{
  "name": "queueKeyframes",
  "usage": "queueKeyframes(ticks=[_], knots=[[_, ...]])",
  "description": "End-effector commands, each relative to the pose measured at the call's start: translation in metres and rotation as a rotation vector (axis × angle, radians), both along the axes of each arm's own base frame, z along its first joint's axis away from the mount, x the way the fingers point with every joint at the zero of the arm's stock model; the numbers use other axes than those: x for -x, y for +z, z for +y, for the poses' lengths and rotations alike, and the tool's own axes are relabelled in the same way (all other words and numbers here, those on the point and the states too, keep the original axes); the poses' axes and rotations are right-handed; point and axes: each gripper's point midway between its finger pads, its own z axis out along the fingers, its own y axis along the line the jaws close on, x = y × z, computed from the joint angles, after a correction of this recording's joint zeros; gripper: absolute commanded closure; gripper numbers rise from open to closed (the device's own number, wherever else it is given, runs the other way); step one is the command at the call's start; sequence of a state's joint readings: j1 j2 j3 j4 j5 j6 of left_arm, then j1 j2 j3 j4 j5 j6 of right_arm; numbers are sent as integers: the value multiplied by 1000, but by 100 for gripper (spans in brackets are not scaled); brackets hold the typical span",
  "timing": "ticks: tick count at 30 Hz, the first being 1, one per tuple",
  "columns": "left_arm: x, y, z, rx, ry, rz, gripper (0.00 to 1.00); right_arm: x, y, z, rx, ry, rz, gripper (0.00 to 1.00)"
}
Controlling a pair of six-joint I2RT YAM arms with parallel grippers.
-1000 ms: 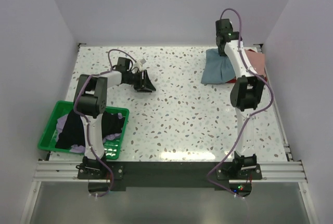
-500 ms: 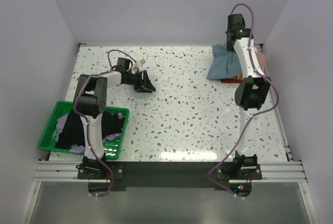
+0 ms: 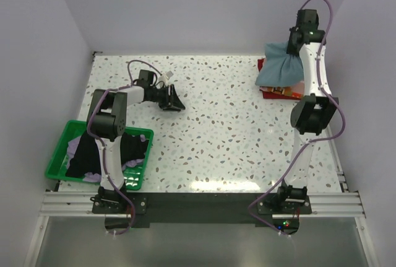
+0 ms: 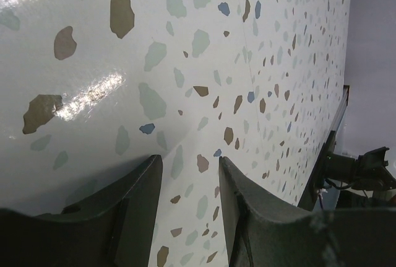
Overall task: Fold and stack the t-shirts
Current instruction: Neatly place the folded tshirt to the corner
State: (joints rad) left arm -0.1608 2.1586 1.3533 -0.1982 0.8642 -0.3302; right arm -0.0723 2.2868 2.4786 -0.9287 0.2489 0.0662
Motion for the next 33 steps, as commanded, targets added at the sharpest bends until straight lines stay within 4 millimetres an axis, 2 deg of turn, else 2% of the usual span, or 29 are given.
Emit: queueKeyframes(ticks=[1,5,11,14,18,22,23,24,25,27,31,32,33], knots=[[36,-56,20,-160,21,152,52,4,68,0,-35,-2,-173,100],[40,-56,19,-165,15,153,52,5,53,-13,-29,-19,-137,100],[44,-55,19,-169,7,152,52,4,10,-23,-5,-24,-38,100],[44,-52,19,-169,7,146,52,3,-4,-29,14,-45,-15,100],[43,-48,18,-172,7,133,51,3,-10,-43,76,-106,-13,100],[42,-45,18,-172,8,130,51,3,-12,-68,180,-212,-14,99],[43,-44,18,-171,7,131,51,3,-14,-72,198,-231,-13,89],[44,-45,18,-175,5,133,51,4,-17,-76,212,-258,-11,56],[44,-44,18,-178,4,131,51,7,-17,-85,253,-311,-9,45],[45,-44,18,-181,0,130,51,10,-19,-92,280,-360,-7,26],[47,-44,17,-185,-3,132,51,17,-19,-97,288,-409,-16,16],[47,-44,17,-186,-5,129,50,20,-10,-95,281,-413,-34,14],[48,-43,16,-185,-7,128,50,24,-15,-92,264,-412,-28,12]])
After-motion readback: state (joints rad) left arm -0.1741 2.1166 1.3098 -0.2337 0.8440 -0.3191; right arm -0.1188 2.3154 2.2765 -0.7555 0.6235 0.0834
